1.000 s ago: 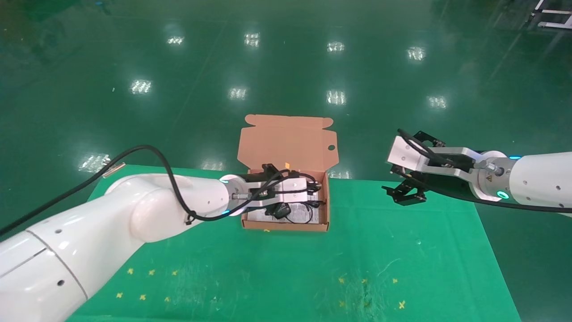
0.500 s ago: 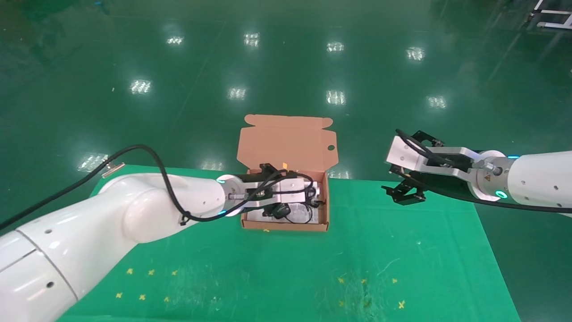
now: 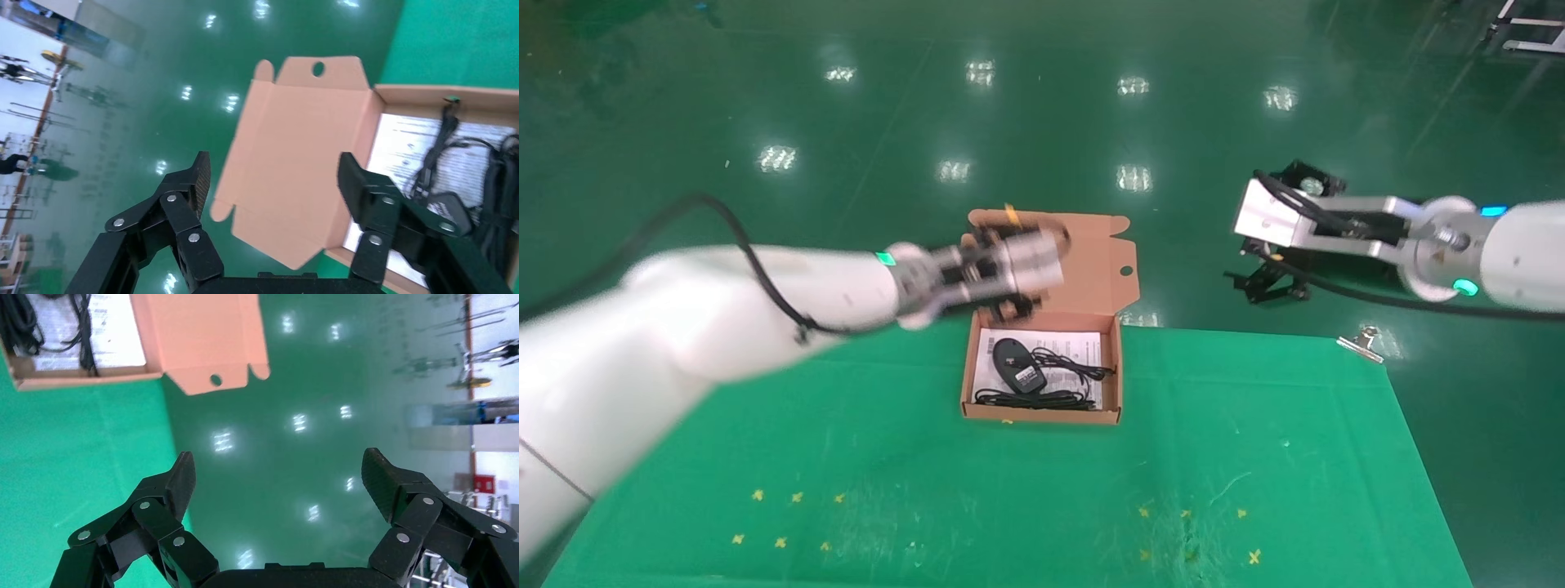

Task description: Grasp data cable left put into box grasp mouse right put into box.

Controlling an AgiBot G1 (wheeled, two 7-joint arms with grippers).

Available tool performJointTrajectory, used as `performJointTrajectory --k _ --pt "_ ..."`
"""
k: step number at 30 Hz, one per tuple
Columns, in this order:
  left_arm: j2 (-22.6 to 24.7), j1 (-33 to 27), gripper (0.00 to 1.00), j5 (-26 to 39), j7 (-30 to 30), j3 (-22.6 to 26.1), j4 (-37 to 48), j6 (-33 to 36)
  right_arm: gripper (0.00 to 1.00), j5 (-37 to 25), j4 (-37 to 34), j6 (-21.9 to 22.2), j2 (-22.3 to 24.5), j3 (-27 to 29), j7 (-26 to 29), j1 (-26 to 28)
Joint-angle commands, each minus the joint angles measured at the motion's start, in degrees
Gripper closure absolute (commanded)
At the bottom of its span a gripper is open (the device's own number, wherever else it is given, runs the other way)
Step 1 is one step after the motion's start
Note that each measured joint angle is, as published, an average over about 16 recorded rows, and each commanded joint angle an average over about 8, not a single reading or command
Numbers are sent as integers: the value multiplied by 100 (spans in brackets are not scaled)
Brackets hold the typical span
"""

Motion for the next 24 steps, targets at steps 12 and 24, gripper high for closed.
performJointTrajectory --k 12,24 --pt "-467 241 0 -650 46 -583 -331 543 0 537 62 -661 27 580 -359 -223" --pt "-1188 906 0 -2002 384 -1594 -773 1664 0 1806 67 -1578 185 1843 -827 -1193"
